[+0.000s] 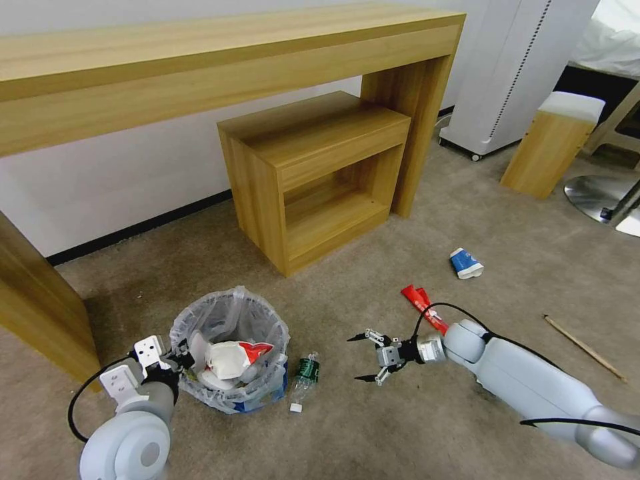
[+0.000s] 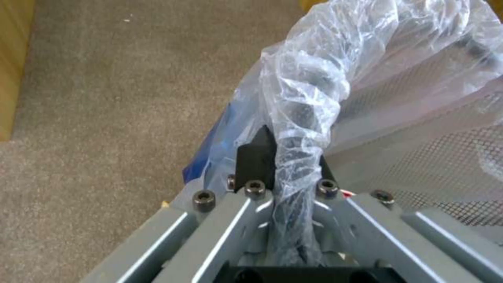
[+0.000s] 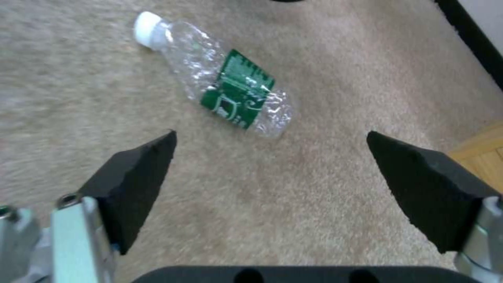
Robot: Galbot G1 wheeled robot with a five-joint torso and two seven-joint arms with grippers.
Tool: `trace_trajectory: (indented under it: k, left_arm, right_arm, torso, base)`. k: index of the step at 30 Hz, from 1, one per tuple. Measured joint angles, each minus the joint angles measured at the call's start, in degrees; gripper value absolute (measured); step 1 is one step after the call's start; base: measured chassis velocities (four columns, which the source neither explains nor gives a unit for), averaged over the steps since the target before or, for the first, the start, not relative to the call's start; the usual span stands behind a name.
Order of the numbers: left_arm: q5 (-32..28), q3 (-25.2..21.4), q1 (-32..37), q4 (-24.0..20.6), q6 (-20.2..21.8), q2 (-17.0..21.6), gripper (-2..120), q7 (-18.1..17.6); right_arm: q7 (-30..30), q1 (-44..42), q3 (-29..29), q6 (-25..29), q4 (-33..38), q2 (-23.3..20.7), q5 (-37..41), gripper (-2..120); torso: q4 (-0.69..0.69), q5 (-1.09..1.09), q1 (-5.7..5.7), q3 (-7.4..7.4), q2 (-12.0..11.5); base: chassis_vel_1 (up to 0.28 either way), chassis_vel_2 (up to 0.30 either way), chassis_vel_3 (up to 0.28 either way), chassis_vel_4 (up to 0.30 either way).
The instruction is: Pick up the trash bin and place the garbage on the floor into it.
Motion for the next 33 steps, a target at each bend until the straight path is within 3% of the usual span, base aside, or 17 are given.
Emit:
trace_trajectory:
  k: [8,22,33]
  left_arm:
    - [-0.98,-0.09,-0.32,-0.69,-0.05,0.40,1,0.00]
    - [-1.79,-0.58,-0.50,-1.38,-0.15,0.71,1,-0.22]
    - [-2.27,-0.63,-0.58,-2.03,-0.50,0.20,1,-0.26]
  right_arm:
    - [0.62,0.90,0.60,1.07,-6.10,6.50,-2.31,88]
    - [-0.36,0.51,-4.59,0.85,-6.74,8.39,-0.50,84]
    - [-0.69,1.49,-4.61,2.15,-13.46,14.75,-1.95,82]
  torso:
    - [0.00,0.00,0.00,0.00,0.00]
    - [-0.01,0.03,0.00,0.00,0.00]
    - [0.00,0.01,0.00,-0.01,0.00]
  base:
    - [0.000,0.000,0.000,0.000]
    - [0.000,0.000,0.000,0.000]
    - [0.000,0.000,0.000,0.000]
